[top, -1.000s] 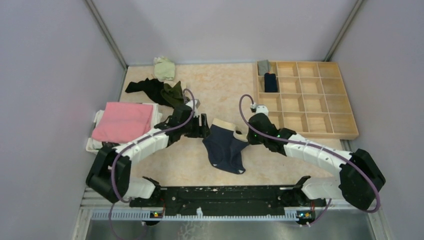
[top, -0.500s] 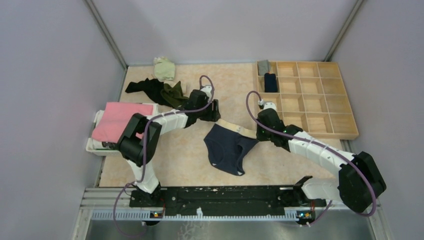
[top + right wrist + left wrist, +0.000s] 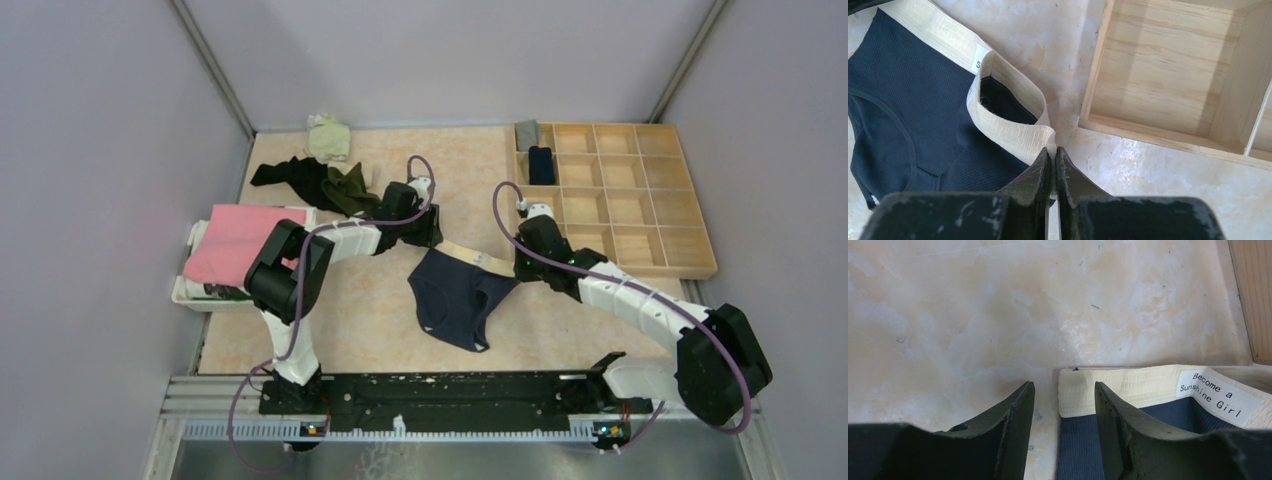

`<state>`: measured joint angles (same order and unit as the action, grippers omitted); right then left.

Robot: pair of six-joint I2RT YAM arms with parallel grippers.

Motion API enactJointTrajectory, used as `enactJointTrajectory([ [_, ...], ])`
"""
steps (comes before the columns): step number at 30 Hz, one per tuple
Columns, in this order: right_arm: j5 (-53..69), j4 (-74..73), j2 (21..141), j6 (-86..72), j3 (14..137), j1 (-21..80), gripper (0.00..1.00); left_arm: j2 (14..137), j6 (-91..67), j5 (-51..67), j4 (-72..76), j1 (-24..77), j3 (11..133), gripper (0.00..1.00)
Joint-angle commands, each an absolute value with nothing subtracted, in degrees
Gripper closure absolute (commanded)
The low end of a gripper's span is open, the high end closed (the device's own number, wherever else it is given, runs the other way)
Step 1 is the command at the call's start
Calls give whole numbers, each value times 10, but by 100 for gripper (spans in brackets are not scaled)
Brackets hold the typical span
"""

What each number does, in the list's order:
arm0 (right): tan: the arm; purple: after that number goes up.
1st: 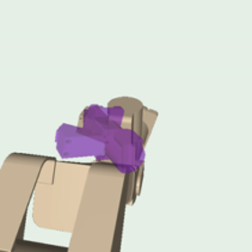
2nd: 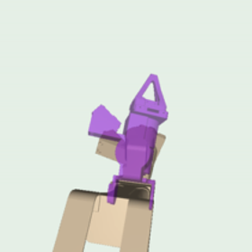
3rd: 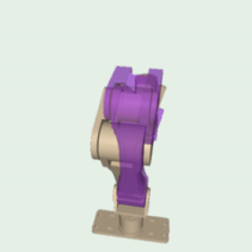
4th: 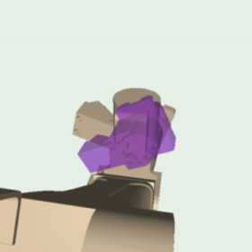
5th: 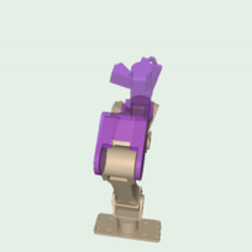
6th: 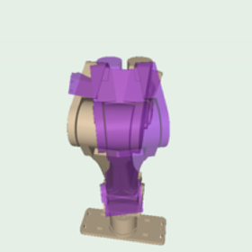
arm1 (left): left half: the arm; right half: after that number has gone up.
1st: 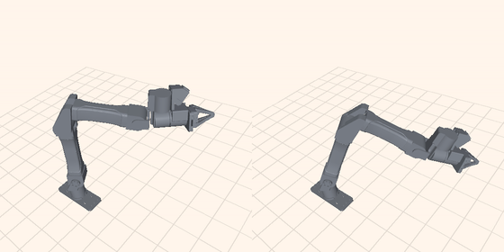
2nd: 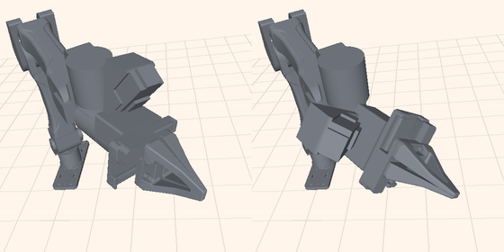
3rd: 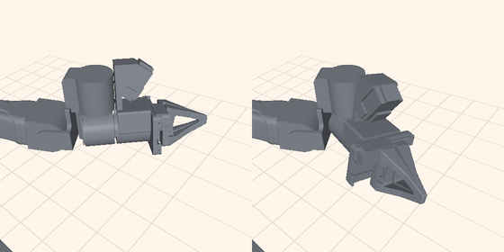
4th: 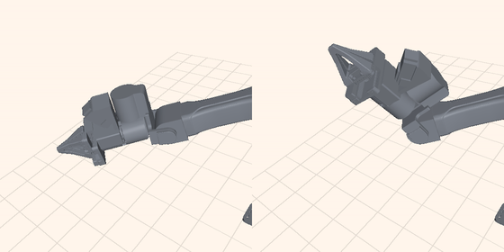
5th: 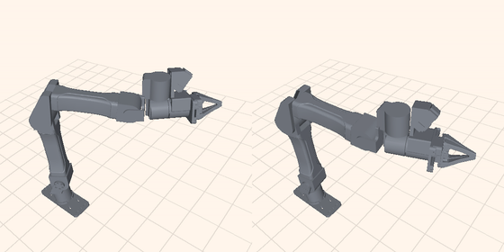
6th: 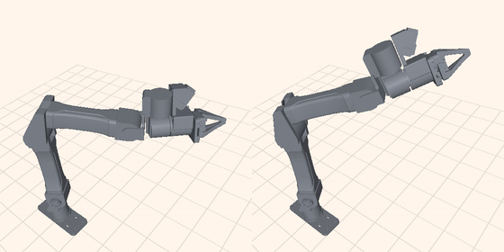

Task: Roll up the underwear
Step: Flatten out the underwear at the center of the board.

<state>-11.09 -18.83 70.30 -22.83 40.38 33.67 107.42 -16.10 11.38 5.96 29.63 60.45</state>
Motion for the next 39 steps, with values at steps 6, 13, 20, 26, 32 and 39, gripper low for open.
enactJointTrajectory([
  [6, -108, -180, 694, -219, 417, 325, 96, 1102, -140, 152, 68, 301, 608, 52],
  [13, -106, -178, 695, -217, 417, 323, 96, 1108, -126, 131, 51, 315, 597, 58],
  [20, -103, -179, 692, -215, 417, 322, 96, 1117, -120, 115, 46, 315, 603, 82],
  [26, -93, -180, 672, -205, 421, 321, 96, 1083, -123, 89, 45, 316, 600, 100],
  [32, -9, -154, 608, -177, 416, 321, 96, 974, -156, 52, 48, 315, 557, 100],
  [39, 61, -139, 521, -149, 407, 322, 97, 774, -200, 29, 54, 315, 451, 100],
])
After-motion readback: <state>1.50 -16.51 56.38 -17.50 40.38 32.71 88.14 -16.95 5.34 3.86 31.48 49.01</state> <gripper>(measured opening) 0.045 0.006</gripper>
